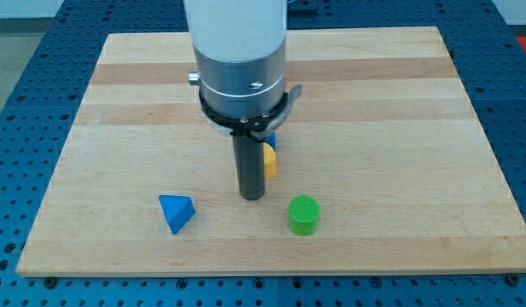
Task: Slide the triangle below the heart
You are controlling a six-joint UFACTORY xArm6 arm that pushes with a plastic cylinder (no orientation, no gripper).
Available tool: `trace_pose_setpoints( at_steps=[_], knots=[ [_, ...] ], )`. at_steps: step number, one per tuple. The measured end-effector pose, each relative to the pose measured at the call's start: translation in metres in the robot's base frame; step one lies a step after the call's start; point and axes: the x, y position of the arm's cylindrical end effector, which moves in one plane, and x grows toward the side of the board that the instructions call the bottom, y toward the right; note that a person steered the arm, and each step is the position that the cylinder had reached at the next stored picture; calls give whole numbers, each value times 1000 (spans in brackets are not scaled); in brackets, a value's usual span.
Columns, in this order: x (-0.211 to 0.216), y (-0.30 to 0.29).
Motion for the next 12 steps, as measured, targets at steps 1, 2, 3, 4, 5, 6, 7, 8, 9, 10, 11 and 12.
trace_pose_setpoints(
  at_steps=[1, 2, 3, 4, 5, 6, 7, 8, 9, 10, 11, 12],
  knots=[
    [0, -28],
    [0, -61],
    [-2, -100],
    [-4, -129],
    [22, -132],
    [46, -124],
    [43, -94],
    [36, -64],
    [35, -47],
    [34, -52],
    [34, -72],
    [32, -83]
  ],
)
